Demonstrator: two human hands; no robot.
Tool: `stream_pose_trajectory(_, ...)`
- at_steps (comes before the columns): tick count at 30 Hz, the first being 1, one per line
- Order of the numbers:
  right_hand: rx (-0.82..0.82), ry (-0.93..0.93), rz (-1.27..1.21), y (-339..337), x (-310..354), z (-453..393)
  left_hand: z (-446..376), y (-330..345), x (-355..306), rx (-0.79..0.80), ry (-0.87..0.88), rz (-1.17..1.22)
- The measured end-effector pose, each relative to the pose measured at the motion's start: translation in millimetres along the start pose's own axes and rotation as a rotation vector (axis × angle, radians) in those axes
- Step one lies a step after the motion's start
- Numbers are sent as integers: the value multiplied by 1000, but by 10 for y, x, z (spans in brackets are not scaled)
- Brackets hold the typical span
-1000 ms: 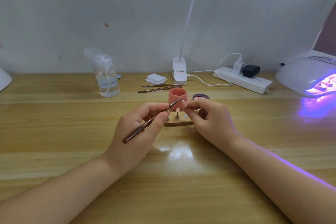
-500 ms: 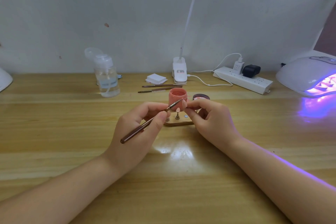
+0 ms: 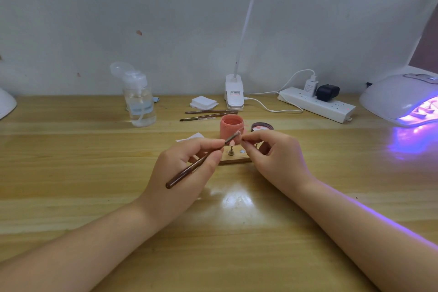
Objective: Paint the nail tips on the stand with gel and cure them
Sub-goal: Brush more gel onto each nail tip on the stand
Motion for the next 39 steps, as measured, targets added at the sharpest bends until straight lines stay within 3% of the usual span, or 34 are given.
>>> stream_pose_trajectory(4,2,-4,-5,13,-3,-2,28,16,32,35,-29,6)
stream_pose_trajectory(8,-7,-10,-1,14,-9,-14,19,-24,-15,-7,17,37)
stream_pose_trajectory(13,23,-9,-34,31,-17,-7,25,-5,69,-49,-78,124)
stream_pose_trajectory(23,64,11,-102,32,0,-11,32,-21,90,-96,-81,173)
stream_pose_trajectory(29,71,4,-107,36,-8,-11,38,6,63,-40,-66,192)
stream_pose_trajectory(37,34,5,-55,51,-47,-40,-288,-188,87,-204,-138,28)
stream_pose_trajectory(39,35,-4,-44,64,-45,-42,-455,-216,78,-181,-159,-40)
Point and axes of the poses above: each hand's wrist, its own z-axis away from the middle knuckle, its own y-axis out of the palm, x = y × z, the point moved 7 cm from there along -z, towards the middle knuckle, and after that the axes turned 15 degrees about y, right-handed, at the moved point
